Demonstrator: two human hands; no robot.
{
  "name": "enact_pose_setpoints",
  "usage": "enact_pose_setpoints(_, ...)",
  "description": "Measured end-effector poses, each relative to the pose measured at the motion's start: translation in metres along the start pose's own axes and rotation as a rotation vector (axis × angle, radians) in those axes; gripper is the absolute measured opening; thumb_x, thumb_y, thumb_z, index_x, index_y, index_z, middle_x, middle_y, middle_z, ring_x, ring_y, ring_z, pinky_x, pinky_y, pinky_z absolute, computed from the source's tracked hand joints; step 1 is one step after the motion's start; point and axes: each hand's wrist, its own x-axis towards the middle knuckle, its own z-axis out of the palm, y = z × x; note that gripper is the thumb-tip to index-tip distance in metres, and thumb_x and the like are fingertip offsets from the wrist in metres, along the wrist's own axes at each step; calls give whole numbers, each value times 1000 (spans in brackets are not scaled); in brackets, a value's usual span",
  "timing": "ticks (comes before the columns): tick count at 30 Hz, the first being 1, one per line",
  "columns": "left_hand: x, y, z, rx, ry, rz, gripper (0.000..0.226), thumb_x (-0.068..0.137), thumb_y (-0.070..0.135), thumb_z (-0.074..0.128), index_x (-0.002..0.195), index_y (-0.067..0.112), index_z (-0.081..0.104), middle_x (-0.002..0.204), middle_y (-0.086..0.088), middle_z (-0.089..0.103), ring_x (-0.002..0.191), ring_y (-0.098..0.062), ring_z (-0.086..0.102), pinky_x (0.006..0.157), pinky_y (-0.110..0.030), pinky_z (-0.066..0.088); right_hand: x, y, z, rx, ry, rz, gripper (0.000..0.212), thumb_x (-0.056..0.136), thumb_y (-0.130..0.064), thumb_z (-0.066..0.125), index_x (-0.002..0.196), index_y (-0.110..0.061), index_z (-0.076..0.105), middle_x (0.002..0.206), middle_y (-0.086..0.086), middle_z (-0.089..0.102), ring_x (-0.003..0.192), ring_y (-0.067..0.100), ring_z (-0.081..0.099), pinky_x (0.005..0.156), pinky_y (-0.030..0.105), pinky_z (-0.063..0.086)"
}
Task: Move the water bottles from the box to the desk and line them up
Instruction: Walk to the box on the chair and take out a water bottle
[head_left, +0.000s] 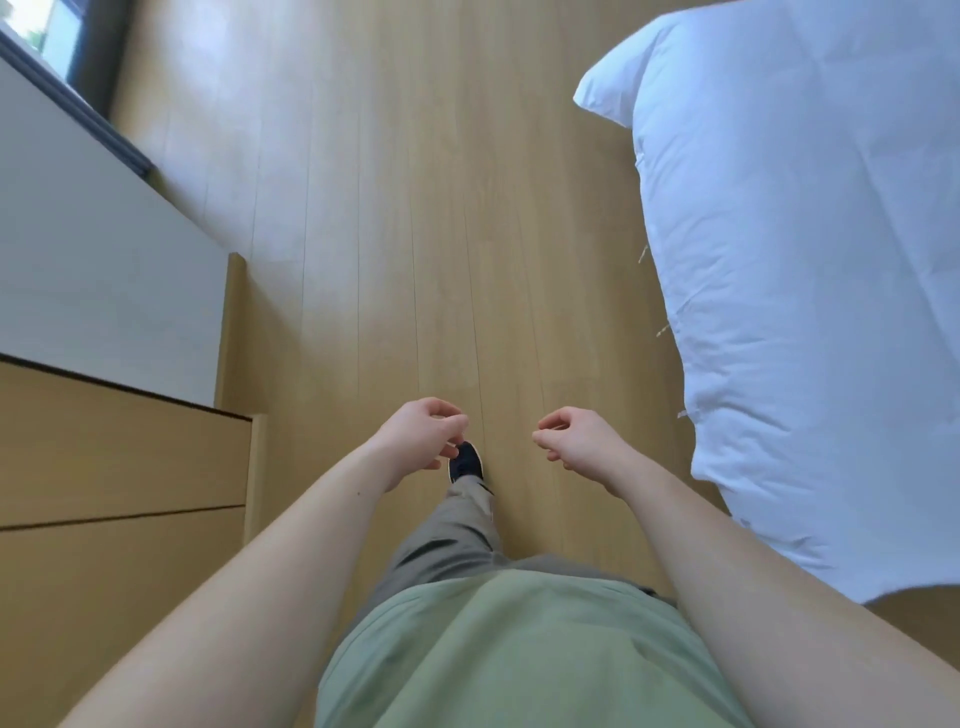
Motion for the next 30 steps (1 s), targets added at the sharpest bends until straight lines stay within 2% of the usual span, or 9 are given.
enact_pose_setpoints(5,59,57,-61,-16,-9,7,23,101,34,58,118,20,65,104,-1,74,96,-16,73,90,-38,60,56,-80,-21,70,25,-1,23,94,-29,62,115,-19,62,107,-3,66,97,15,68,90,35,55)
enact_pose_setpoints(10,106,110,-98,0,-22,17,22,101,33,58,117,20,65,104,-2,74,96,-17,73,90,-39,60,98,-132,-50,77,44,0,25,94,-28,61,117,-18,63,105,-4,67,97,15,68,93,38,55)
enact_pose_setpoints(14,144,150,-113,44,-59,8,23,100,35,58,118,21,65,104,0,73,97,-16,72,90,-38,60,138,-161,-80,109,56,21,23,93,-27,63,114,-18,63,106,1,69,95,17,69,87,38,55)
enact_pose_setpoints(18,188,196,-124,62,-54,-2,24,100,36,58,118,21,64,104,0,73,96,-15,72,88,-36,60,192,-183,-116,133,53,25,26,91,-29,65,115,-18,64,109,1,68,93,16,69,78,30,52)
enact_pose_setpoints(23,243,274,-135,76,-25,-8,26,101,36,57,121,20,64,104,0,73,97,-15,72,87,-35,60,268,-227,-182,143,33,24,24,90,-31,65,112,-20,64,103,3,71,92,17,69,93,41,55)
enact_pose_setpoints(30,313,401,-138,120,8,0,27,100,37,57,121,20,64,103,1,72,95,-14,71,86,-34,59,348,-289,-285,126,3,-19,26,89,-36,63,112,-23,63,102,1,72,99,18,69,93,40,55)
